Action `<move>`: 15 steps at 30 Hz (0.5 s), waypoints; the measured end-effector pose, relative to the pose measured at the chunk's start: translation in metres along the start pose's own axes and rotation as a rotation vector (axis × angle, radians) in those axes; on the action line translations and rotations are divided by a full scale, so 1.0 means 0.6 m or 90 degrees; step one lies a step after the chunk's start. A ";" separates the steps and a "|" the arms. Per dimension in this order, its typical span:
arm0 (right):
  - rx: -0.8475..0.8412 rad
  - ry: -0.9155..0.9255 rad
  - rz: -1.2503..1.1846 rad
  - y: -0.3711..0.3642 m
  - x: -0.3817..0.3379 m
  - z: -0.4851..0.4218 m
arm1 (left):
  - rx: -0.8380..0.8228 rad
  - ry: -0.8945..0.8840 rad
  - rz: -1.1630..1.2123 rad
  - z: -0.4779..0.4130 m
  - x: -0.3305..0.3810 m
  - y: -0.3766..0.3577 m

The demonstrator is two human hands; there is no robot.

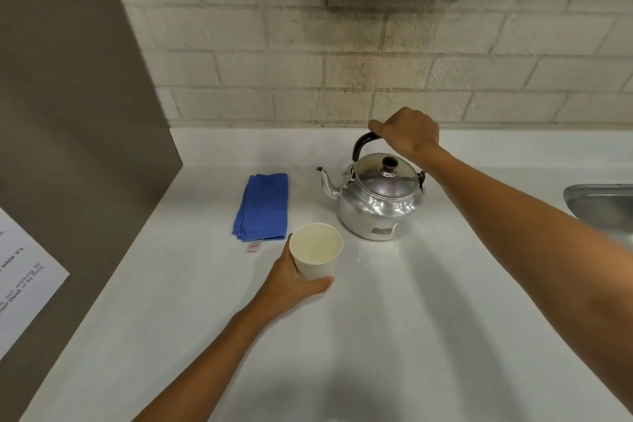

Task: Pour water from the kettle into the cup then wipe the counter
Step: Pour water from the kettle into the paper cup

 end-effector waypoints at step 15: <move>0.068 0.255 0.188 0.115 -0.070 0.087 | 0.053 -0.012 0.008 -0.002 0.015 -0.021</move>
Point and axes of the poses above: each hand's wrist, its own z-axis away from the middle knuckle, its own y-axis out of the back of the hand, x = y × z, the point moved 9 cm from there along -z, towards the middle knuckle, and after that the axes turned 4 degrees about z, right-handed, at the moved point
